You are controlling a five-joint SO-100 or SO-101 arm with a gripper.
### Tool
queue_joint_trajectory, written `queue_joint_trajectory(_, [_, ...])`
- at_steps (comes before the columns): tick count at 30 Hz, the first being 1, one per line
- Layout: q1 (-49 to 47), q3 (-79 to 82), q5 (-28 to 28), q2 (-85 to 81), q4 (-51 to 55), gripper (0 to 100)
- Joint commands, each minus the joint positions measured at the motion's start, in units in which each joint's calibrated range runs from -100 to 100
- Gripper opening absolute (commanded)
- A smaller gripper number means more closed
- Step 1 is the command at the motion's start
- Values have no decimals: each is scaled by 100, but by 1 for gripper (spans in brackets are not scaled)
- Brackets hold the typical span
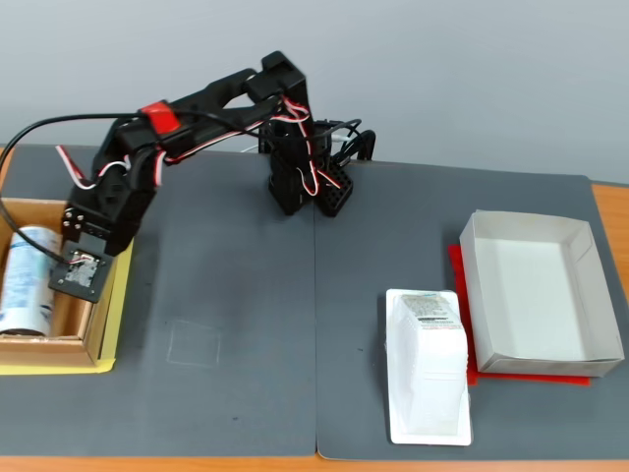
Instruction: Pick the can and put it in the brown box
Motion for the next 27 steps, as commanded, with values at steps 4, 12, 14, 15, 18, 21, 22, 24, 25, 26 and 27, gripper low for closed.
queue_joint_trajectory(4, [-712,679,-1169,-1629,14,1])
queue_joint_trajectory(12, [-1703,1711,-2180,-3222,23,1])
queue_joint_trajectory(14, [-1971,2091,-2289,-3595,23,2])
queue_joint_trajectory(15, [-2085,2272,-2321,-3781,23,2])
queue_joint_trajectory(18, [-2418,2833,-2357,-4382,5,1])
queue_joint_trajectory(21, [-2743,3485,-2357,-5035,-56,1])
queue_joint_trajectory(22, [-2849,3720,-2357,-5246,-56,1])
queue_joint_trajectory(24, [-3060,4163,-2357,-5678,-64,1])
queue_joint_trajectory(25, [-3157,4390,-2357,-5890,-64,1])
queue_joint_trajectory(26, [-3255,4616,-2357,-6102,-64,1])
queue_joint_trajectory(27, [-3352,4842,-2357,-6305,-64,1])
